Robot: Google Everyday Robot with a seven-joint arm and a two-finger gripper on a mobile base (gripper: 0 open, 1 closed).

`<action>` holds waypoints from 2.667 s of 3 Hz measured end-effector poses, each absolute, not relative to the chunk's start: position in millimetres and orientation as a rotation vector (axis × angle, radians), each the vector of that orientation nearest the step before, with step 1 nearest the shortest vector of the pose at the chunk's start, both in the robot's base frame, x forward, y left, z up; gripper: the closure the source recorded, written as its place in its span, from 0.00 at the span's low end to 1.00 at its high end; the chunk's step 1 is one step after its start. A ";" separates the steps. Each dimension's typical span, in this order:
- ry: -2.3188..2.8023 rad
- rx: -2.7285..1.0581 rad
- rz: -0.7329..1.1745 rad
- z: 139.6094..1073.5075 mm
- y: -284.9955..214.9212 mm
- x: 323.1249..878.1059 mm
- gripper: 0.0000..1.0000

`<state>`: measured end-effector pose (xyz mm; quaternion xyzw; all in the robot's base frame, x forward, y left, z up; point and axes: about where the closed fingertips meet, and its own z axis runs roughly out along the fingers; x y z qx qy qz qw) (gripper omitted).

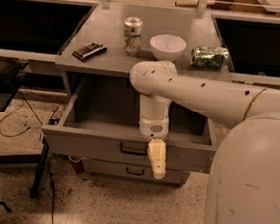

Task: Open top drawer

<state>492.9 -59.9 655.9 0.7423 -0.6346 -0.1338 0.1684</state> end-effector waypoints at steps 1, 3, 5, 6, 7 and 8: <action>-1.751 2.074 -0.316 665.4 -68.3 473.5 0.00; -1.658 2.013 -0.214 680.5 -79.7 441.8 0.00; -1.472 2.022 -0.256 670.3 -79.1 408.9 0.00; -1.425 2.022 -0.265 671.2 -80.8 397.7 0.00; -1.395 2.026 -0.256 674.5 -83.7 388.7 0.00; -1.412 2.034 -0.219 684.1 -87.5 386.5 0.00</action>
Offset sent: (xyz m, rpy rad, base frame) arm -0.0650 -0.0293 0.0463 -0.2741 0.0691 0.0900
